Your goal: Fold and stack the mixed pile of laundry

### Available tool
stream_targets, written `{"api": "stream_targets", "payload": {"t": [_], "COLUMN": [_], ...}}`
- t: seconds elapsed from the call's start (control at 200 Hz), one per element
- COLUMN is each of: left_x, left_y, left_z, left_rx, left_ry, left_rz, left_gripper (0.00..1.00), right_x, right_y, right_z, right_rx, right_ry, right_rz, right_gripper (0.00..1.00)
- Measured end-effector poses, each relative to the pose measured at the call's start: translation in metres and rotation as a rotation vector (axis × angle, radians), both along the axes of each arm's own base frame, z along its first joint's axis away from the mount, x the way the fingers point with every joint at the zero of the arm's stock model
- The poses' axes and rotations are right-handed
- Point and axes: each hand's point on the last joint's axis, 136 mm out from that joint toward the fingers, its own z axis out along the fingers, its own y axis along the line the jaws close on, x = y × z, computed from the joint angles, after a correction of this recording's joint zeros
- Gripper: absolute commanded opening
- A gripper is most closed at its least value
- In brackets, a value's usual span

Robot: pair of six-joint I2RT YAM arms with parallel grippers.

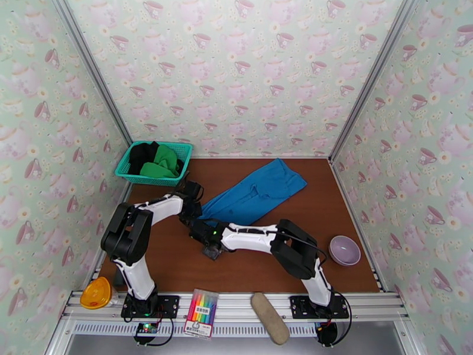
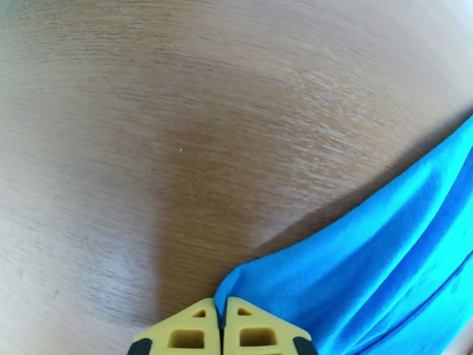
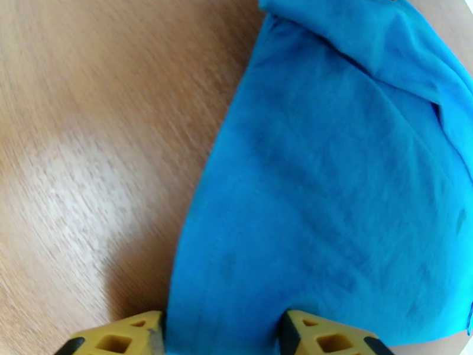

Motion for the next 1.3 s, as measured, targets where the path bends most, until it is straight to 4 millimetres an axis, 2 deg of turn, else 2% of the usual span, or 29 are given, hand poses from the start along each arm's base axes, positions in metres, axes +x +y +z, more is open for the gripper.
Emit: {"api": "stream_targets", "payload": {"t": [0.11,0.285,0.391,0.481,0.561,0.656,0.781,0.856,0.917,0.992,1.062,1.137,1.222,1.302], "left_x": [-0.001,-0.008,-0.032,-0.055,-0.072,-0.083,-0.090,-0.084,-0.074,-0.053,-0.033,-0.013,0.007,0.029], "left_y": [0.001,0.010,0.025,0.039,0.050,0.058,0.060,0.056,0.048,0.034,0.016,-0.006,-0.031,-0.055], "left_z": [0.000,0.001,0.002,0.008,0.021,0.043,0.069,0.086,0.104,0.130,0.152,0.166,0.173,0.172], "left_rx": [-0.005,-0.039,-0.036,-0.025,-0.016,-0.023,-0.034,-0.048,-0.067,-0.094,-0.120,-0.140,-0.153,-0.163], "left_ry": [-0.011,-0.034,0.001,0.036,0.039,0.012,-0.019,-0.031,-0.053,-0.101,-0.141,-0.164,-0.168,-0.164], "left_rz": [0.001,0.020,0.048,0.084,0.116,0.141,0.148,0.140,0.118,0.084,0.040,-0.010,-0.057,-0.098], "left_gripper": [0.00,0.00,0.00,0.00,0.00,0.00,0.00,0.00,0.00,0.00,0.00,0.00,0.00,0.00], "right_x": [-0.005,-0.004,-0.012,-0.035,-0.059,-0.079,-0.080,-0.070,-0.057,-0.038,-0.016,0.010,0.037,0.058], "right_y": [0.007,0.015,0.023,0.040,0.056,0.072,0.074,0.067,0.058,0.041,0.015,-0.018,-0.055,-0.085], "right_z": [-0.003,-0.001,0.001,0.003,0.008,0.016,0.026,0.039,0.056,0.078,0.098,0.112,0.118,0.115], "right_rx": [0.009,0.031,0.057,0.096,0.135,0.185,0.208,0.211,0.224,0.243,0.257,0.258,0.246,0.221], "right_ry": [0.019,0.023,0.054,0.120,0.173,0.219,0.219,0.191,0.150,0.102,0.054,0.007,-0.030,-0.050], "right_rz": [-0.007,-0.023,-0.006,0.044,0.085,0.109,0.082,0.045,0.003,-0.054,-0.127,-0.215,-0.311,-0.390], "right_gripper": [0.00,0.00,0.00,0.00,0.00,0.00,0.00,0.00,0.00,0.00,0.00,0.00,0.00,0.00]}}
